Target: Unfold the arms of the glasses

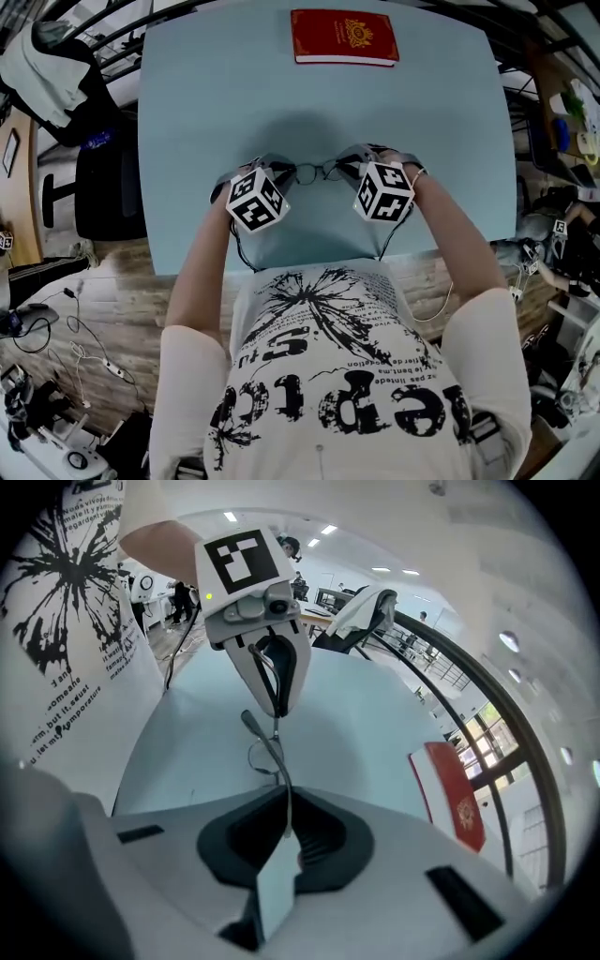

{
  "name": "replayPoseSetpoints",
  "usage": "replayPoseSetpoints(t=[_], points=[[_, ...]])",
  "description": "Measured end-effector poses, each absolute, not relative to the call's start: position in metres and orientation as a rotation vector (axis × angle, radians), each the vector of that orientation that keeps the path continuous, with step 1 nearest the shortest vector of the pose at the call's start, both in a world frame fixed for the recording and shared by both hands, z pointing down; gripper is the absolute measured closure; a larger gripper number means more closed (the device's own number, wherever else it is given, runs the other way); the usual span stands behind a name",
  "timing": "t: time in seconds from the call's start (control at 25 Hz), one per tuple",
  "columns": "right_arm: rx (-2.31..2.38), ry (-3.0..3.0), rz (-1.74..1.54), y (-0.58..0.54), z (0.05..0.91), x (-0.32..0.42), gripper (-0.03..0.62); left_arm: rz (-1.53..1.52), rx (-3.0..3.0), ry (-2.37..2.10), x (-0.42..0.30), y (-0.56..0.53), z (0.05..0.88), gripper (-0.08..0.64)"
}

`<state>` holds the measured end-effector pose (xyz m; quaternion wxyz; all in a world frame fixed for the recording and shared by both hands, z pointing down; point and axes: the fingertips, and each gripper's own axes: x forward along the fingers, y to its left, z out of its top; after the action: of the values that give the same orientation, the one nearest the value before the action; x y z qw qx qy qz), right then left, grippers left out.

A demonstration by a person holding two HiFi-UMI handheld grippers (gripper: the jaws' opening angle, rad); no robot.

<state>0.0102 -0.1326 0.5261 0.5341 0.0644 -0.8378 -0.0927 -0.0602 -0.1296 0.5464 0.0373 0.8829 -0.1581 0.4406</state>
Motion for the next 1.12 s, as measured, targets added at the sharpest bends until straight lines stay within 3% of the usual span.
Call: replayPoseSetpoints(t=[0.44,1.12], points=[[0.231,-1.99,-0.183,-0.136,0.525,0.053,0.568,1.345,2.702,-0.585,-0.066,-0.141,0.545,0.534],[0.289,-2.041,-0.143,-0.133,0.524,0.044,0.566,1.201,2.709,-0.732,-0.074,-0.146,0.546,0.532]])
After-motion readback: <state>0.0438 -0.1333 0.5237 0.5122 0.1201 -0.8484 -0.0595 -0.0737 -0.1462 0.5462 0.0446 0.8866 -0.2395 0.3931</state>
